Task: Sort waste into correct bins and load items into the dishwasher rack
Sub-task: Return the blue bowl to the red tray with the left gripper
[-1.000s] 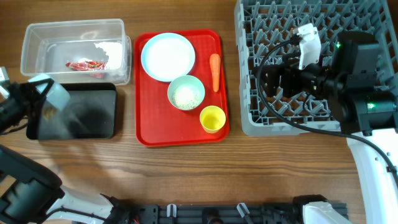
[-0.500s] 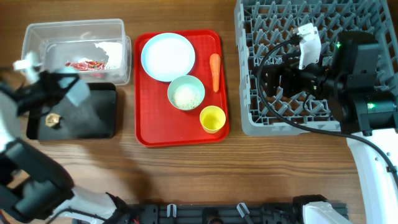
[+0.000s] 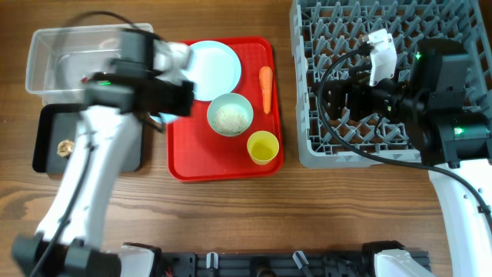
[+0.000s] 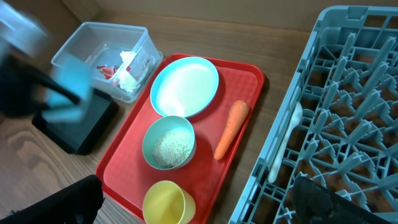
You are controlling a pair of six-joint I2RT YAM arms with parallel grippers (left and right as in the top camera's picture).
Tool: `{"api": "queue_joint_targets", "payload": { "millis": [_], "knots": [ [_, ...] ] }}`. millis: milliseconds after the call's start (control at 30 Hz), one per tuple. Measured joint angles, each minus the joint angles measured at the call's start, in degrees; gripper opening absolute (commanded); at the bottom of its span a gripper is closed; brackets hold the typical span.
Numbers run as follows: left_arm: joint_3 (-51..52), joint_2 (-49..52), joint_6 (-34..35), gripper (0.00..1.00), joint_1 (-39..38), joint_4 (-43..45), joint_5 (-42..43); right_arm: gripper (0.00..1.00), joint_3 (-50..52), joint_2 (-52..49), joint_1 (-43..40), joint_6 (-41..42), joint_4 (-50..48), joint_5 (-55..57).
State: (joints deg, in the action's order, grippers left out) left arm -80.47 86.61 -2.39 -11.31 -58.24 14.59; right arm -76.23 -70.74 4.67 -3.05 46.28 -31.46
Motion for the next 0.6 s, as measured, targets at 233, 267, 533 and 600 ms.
{"api": "queue_joint_targets", "payload": {
  "millis": [233, 267, 533, 600],
  "knots": [
    [6.75, 7.02, 9.66, 0.04, -9.66, -0.72, -11.50, 1.00, 0.00, 0.00, 0.00, -0.02, 1.20, 0.90],
    [7.65, 7.17, 11.04, 0.05, -10.43, -0.70, -12.41, 1.00, 0.00, 0.00, 0.00, -0.02, 1.49, 1.14],
    [16.20, 7.15, 17.18, 0.07, -14.69, 7.69, -15.85, 1.00, 0.00, 0.00, 0.00, -0.02, 1.99, 2.19],
    [17.59, 7.15, 17.99, 0.07, -15.43, 9.25, -15.89, 1.00, 0.00, 0.02, 0.00, -0.02, 2.25, 2.19]
  ]
}}
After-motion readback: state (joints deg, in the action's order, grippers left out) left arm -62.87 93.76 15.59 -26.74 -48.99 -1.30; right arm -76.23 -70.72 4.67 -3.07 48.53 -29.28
